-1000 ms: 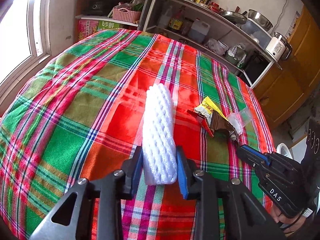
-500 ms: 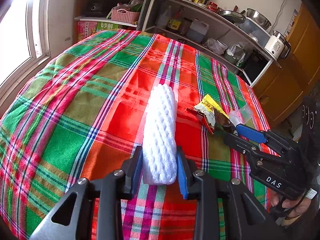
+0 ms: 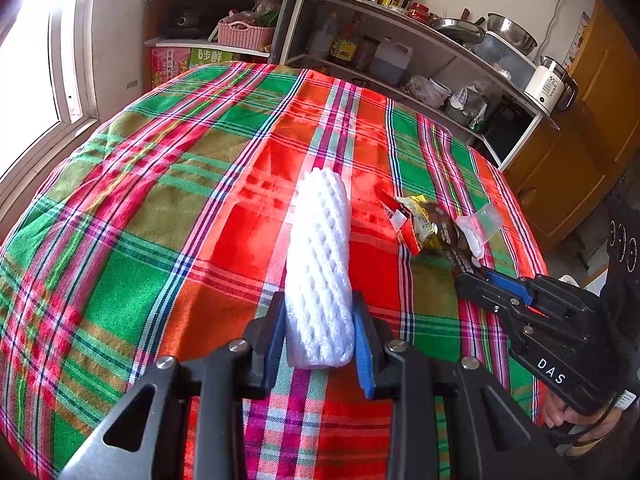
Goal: Collect trash
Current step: 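Grasp the white foam net with the left gripper while the right grasps the brown wrapper, then carry the foam net and brown wrapper over the bin and open both grippers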
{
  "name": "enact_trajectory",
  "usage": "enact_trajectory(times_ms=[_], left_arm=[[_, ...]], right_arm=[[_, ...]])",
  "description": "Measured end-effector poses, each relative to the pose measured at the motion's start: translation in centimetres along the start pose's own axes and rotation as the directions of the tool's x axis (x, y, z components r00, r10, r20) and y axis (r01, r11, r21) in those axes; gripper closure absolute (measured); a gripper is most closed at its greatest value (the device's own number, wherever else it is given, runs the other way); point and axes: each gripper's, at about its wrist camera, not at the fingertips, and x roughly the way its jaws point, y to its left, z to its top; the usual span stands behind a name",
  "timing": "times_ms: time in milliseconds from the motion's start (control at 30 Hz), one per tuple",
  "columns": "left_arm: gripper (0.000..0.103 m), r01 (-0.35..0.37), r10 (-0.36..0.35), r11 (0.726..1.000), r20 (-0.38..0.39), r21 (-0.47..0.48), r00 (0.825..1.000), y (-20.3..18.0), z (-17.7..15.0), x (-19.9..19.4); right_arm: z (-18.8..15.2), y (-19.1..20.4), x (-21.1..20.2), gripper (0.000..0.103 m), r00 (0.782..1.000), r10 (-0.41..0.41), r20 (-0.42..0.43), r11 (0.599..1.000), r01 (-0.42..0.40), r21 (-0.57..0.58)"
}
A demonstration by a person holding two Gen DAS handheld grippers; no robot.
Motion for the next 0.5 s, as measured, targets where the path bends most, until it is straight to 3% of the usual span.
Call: enact_trajectory(times_ms=[33, 500], left_arm=[[0.072, 0.003, -0.003, 1.000, 0.000, -0.001, 1.000, 0.0, -0.1, -0.1], [0.072, 0.045, -0.046, 0.998, 0.019, 0.044, 0.999, -1.6, -1.8, -2.7]], right_arm=[[-0.1, 0.0, -0.2, 0.094, 1.000, -0.001, 0.003, 1.000, 0.001, 0.005], [-2.7, 0.2, -3.8, 0.094, 0.997, 0.051, 0.056, 0.993, -0.056, 0.103]])
